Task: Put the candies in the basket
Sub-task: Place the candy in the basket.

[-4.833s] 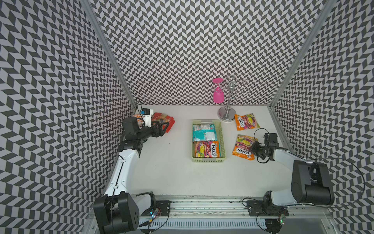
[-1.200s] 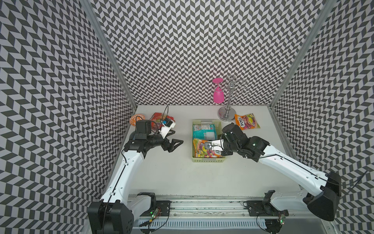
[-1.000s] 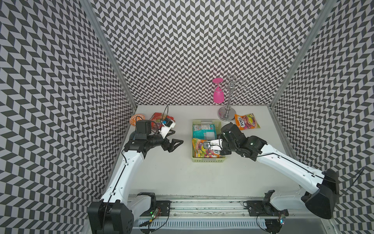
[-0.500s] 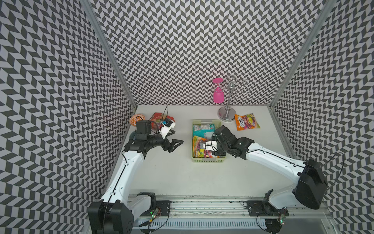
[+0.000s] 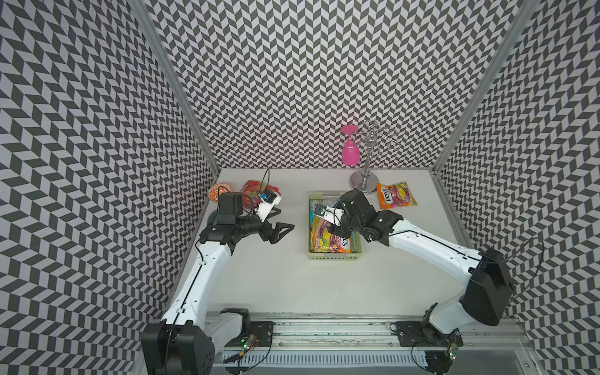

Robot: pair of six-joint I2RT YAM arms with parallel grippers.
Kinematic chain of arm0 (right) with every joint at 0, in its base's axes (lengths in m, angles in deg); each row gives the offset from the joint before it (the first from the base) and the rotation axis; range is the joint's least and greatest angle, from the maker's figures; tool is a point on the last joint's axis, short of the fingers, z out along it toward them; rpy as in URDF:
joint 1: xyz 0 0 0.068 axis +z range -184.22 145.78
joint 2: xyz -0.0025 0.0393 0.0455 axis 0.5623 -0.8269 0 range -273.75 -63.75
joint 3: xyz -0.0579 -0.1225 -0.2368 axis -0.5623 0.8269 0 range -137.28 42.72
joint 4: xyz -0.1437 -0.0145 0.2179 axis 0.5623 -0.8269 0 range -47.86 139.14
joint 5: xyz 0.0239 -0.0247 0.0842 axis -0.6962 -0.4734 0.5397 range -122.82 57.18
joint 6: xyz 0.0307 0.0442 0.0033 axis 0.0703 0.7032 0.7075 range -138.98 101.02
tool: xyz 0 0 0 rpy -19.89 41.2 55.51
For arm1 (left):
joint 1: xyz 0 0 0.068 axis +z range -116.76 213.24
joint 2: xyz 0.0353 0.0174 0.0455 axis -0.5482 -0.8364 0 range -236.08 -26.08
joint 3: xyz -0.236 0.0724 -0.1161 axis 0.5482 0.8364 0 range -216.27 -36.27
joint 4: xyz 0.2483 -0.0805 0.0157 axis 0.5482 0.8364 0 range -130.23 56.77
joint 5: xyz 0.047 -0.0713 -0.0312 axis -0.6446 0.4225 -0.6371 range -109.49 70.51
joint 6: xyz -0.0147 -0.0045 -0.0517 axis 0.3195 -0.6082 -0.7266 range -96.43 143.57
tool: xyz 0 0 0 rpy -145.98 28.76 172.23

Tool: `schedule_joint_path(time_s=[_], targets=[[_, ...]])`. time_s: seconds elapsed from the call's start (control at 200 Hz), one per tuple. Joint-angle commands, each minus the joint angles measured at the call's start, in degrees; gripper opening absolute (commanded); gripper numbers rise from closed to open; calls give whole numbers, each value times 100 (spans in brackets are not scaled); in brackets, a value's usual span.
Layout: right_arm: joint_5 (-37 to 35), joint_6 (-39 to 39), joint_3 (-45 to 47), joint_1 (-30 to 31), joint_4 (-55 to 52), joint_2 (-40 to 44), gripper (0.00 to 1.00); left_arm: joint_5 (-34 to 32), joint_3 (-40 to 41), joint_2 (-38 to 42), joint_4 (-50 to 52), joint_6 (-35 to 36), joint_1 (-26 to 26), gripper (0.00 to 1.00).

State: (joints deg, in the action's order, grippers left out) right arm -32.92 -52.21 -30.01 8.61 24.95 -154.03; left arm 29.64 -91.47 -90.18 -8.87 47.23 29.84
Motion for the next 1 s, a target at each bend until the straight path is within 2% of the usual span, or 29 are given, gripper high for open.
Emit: schedule_joint_path(time_s=[0.0, 0.14, 0.305, 0.461, 0.621, 0.996], targets=[[575, 1555, -178, -288, 409, -276, 59, 40, 26, 72, -97, -27, -23, 93], [871, 2667, -603, -407, 32, -740, 58, 1, -7, 42, -79, -28, -25, 93], [960, 3365, -561, -407, 123, -1011, 58, 63, 70, 40, -164, -34, -29, 93], [953, 3357, -425, -422, 300, -1280, 58, 46, 9, 46, -102, -33, -22, 93], [819, 3126, -735, -450, 97, -1587, 58, 10, -10, 33, -88, -32, -29, 93], [1132, 3103, -868, -515, 20, -1970, 59, 69, 74, 3, -188, -44, -19, 93]])
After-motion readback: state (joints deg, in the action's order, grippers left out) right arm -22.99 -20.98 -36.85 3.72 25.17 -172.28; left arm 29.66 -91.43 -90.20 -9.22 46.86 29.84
